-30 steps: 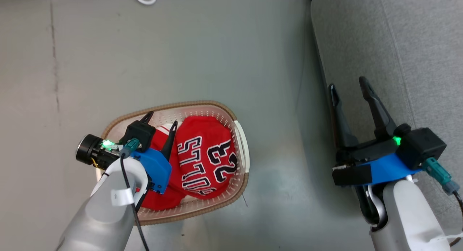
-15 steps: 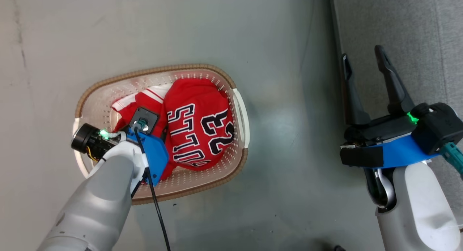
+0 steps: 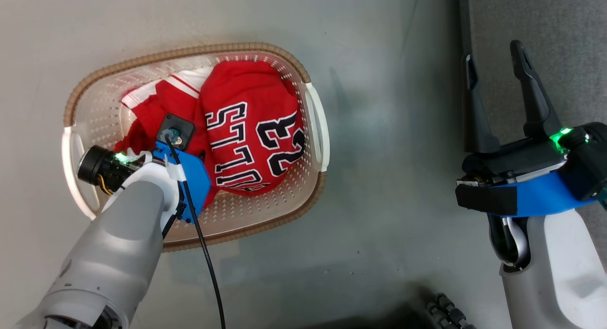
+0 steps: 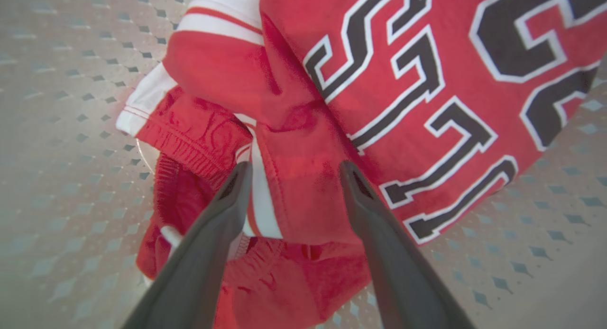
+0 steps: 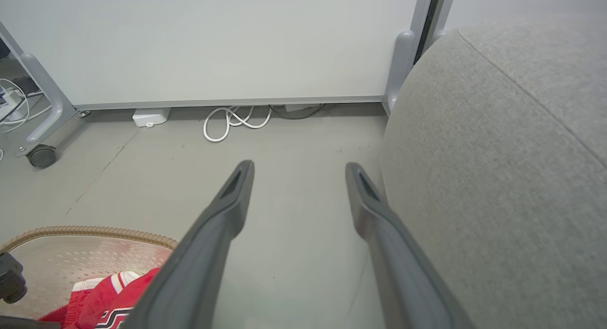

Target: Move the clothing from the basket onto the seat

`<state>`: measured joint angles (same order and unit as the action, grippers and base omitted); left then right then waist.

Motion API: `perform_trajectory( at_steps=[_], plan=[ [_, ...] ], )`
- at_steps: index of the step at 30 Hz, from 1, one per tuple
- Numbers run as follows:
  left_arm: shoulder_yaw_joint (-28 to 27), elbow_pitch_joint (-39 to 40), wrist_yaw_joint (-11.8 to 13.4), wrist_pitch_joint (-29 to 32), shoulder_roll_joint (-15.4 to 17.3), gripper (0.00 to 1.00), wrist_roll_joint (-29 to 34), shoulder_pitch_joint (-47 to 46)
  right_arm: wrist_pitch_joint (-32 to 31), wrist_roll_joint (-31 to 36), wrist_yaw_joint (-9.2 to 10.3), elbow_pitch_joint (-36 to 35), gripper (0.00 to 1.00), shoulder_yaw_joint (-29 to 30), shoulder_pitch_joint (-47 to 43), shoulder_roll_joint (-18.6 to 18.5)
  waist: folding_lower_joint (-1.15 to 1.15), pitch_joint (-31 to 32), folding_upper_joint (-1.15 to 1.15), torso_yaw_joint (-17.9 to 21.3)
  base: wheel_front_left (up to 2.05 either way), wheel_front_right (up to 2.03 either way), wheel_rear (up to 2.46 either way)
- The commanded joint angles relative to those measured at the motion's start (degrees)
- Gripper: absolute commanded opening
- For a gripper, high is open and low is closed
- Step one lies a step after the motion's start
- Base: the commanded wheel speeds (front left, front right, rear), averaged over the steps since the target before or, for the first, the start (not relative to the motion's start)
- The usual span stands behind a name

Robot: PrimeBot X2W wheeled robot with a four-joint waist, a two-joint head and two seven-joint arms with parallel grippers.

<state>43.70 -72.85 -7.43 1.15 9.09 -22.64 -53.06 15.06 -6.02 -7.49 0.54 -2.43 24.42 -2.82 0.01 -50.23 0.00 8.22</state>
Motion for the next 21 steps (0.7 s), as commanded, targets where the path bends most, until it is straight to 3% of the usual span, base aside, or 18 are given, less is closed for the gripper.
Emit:
perform_trajectory(
  at_steps=[1,10,11,13,21],
  plan=[
    [0.4,-0.2,-0.1,0.4,0.4,1.0,-0.2,-1.0,0.2,0.3,-0.01,-0.4,1.0,0.1,0.5,-0.1,-0.01,-1.2,0.0,0.1,0.0,0.0,0.0],
    [2.2,-0.8,0.3,3.0,1.0,1.0,0.1,-3.2,0.2,0.8,-0.01,-2.4,1.0,0.8,1.1,-0.1,-0.01,-4.4,0.0,0.2,0.0,0.0,0.0],
    [2.3,-0.8,0.4,3.3,0.9,0.76,0.0,-3.4,0.2,0.9,-0.01,-2.5,1.0,0.8,1.0,-0.1,-0.01,-4.5,0.0,0.1,0.0,0.0,0.0],
    [2.7,-0.9,0.8,4.0,1.0,0.0,0.4,-3.8,0.2,1.0,-0.01,-2.8,1.0,0.9,1.1,-0.1,-0.01,-4.8,0.0,0.0,0.0,0.0,0.0],
    [3.8,-1.0,0.6,2.6,0.4,0.0,0.6,-4.0,0.2,1.3,-0.01,-2.4,1.0,1.0,1.2,-0.1,-0.01,-3.9,0.0,-0.3,0.0,0.0,0.0]
  ],
)
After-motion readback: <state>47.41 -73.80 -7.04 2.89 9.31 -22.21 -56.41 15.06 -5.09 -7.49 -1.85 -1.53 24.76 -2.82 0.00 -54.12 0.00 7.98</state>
